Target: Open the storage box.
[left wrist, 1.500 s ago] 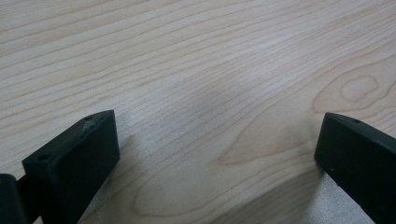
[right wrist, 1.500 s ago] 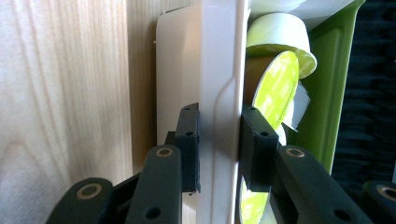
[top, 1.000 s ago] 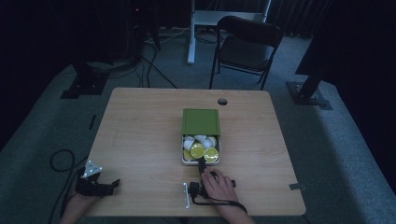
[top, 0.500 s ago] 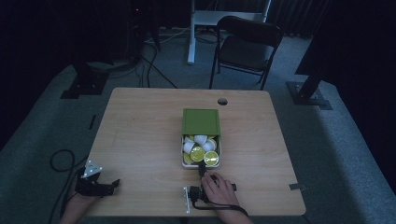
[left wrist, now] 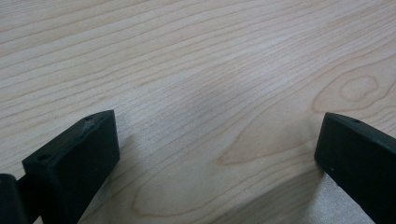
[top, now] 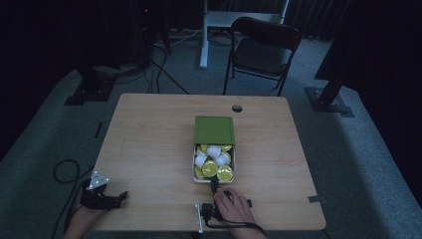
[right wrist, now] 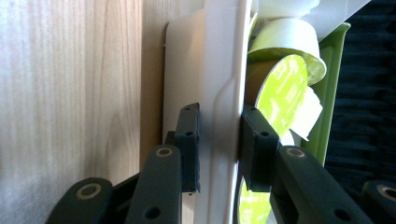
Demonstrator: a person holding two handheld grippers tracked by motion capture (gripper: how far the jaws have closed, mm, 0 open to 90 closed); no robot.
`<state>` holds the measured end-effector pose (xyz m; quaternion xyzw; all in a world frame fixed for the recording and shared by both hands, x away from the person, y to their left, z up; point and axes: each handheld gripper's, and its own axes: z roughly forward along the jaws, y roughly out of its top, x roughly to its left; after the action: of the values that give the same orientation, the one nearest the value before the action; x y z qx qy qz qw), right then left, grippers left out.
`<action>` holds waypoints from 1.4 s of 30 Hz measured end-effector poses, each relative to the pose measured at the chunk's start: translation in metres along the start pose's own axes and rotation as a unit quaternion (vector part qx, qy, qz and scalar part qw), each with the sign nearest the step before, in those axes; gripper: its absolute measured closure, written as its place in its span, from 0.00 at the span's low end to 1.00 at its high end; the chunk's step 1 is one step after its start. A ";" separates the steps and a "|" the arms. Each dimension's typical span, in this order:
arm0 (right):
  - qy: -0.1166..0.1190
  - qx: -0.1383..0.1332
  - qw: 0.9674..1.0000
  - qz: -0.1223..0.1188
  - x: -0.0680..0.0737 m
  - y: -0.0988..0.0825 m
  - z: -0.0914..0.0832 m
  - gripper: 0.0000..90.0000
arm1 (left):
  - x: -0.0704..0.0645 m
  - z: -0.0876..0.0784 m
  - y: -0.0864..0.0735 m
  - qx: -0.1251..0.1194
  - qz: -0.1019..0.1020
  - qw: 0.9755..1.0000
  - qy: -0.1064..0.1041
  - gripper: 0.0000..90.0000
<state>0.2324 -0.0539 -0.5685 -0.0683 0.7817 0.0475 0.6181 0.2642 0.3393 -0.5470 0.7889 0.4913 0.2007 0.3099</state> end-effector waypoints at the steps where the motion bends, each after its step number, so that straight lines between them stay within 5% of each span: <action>1: 0.001 -0.001 1.000 0.001 0.000 0.000 -0.001 0.80 | 0.000 0.000 0.000 0.000 0.000 1.000 0.000 0.00; 23: 0.007 -0.007 1.000 0.005 0.001 -0.003 -0.013 0.79 | 0.000 0.000 0.000 0.000 0.000 1.000 0.000 0.00; 37: 0.039 -0.024 0.999 0.027 0.000 -0.008 -0.021 0.62 | 0.000 0.000 0.000 0.000 0.000 1.000 0.000 0.00; 42: 0.065 -0.042 0.995 0.062 -0.005 -0.010 -0.028 0.55 | 0.000 0.000 0.000 0.000 0.000 1.000 0.000 0.00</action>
<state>0.2081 -0.0681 -0.5573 -0.0487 0.8204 0.1140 0.5582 0.2643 0.3393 -0.5470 0.7888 0.4914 0.2007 0.3099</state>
